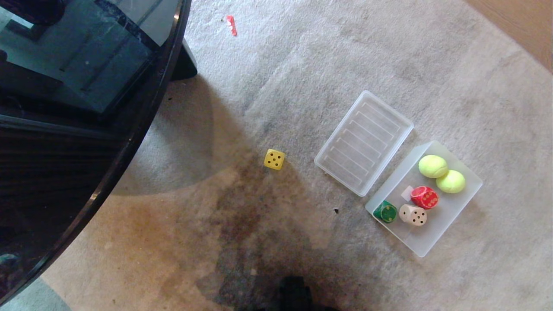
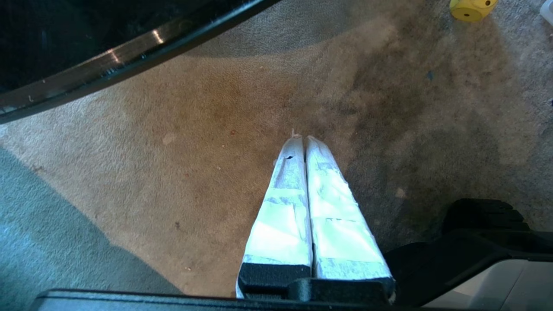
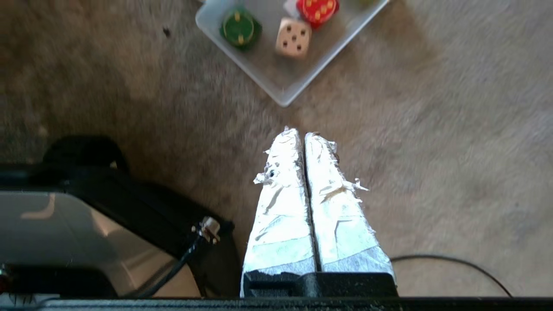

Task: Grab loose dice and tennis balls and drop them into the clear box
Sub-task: Pick up toys out of the box

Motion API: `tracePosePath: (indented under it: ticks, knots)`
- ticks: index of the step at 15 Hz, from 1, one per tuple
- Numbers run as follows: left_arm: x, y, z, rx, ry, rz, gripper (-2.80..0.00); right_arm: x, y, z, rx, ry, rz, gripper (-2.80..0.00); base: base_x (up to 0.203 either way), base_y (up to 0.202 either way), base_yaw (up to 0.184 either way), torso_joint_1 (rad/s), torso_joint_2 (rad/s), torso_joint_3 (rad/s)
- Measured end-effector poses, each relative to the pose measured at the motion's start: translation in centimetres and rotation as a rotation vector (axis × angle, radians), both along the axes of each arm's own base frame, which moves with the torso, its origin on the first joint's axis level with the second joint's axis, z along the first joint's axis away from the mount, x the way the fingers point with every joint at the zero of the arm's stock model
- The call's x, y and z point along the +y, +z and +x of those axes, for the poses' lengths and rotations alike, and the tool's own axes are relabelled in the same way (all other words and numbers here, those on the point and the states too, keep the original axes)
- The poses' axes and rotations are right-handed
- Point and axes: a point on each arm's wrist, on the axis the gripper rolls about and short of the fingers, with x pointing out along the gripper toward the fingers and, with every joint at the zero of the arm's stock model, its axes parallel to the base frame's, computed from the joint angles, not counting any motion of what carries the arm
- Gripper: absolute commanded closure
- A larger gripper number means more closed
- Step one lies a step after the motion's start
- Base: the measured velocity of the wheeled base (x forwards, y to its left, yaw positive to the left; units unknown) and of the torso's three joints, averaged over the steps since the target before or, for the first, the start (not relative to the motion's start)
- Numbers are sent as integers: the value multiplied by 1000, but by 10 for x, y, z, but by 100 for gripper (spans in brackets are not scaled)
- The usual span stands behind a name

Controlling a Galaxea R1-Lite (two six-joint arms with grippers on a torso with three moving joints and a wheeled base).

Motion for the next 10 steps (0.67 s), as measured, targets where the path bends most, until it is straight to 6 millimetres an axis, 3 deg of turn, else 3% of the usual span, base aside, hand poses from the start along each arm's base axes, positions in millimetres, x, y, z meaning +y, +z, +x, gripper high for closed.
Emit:
tracePosePath:
  ticks: [10]
  knots:
    - [0, 0, 0, 0, 0, 0, 0, 0, -2, -3, -31, -4, 2, 0, 0, 0, 0, 0, 0, 0]
